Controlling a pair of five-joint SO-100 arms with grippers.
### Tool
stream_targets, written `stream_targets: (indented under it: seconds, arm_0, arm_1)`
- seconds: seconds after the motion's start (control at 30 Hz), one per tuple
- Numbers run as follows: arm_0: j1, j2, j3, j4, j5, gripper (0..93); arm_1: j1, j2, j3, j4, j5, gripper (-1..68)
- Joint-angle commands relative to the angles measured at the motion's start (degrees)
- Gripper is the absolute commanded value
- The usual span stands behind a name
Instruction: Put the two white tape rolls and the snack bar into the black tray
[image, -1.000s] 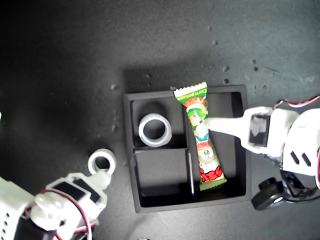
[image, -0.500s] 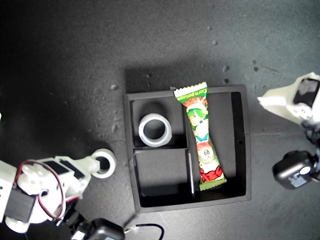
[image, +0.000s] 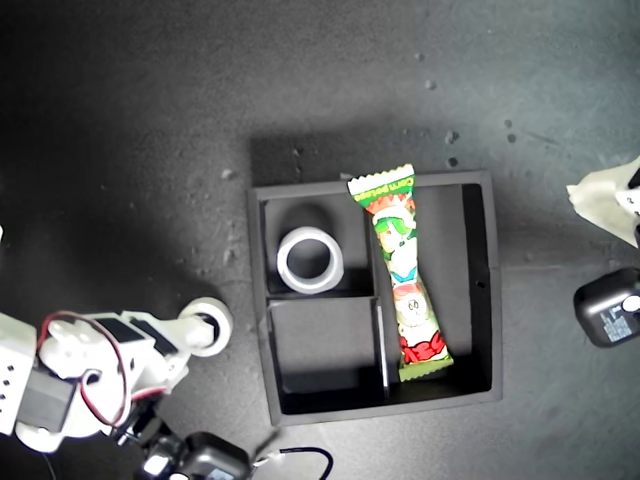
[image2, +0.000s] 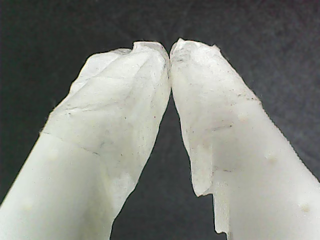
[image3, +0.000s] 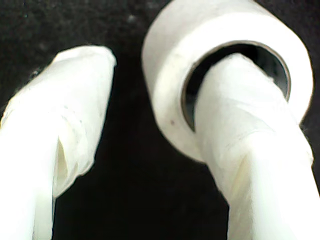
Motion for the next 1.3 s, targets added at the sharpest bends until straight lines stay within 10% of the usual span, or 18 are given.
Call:
stream_targets:
  seconds: [0.0, 0.73, 1.27]
  arm_0:
    - [0.0, -0.7, 0.0, -1.8, -0.4, 12.7]
    - [-10.0, 4.8, -19.9, 19.3, 12.7, 0.3]
    - [-8.9, -50.2, -112.9, 56.1, 22.1, 0.1]
  arm_1:
    - [0.3, 4.5, 2.6, -1.1, 3.5, -0.3]
    - [-3.0, 55.7, 46.1, -4.6, 40.3, -0.5]
    - [-1.5, 62.8, 57.5, -5.9, 33.2, -0.5]
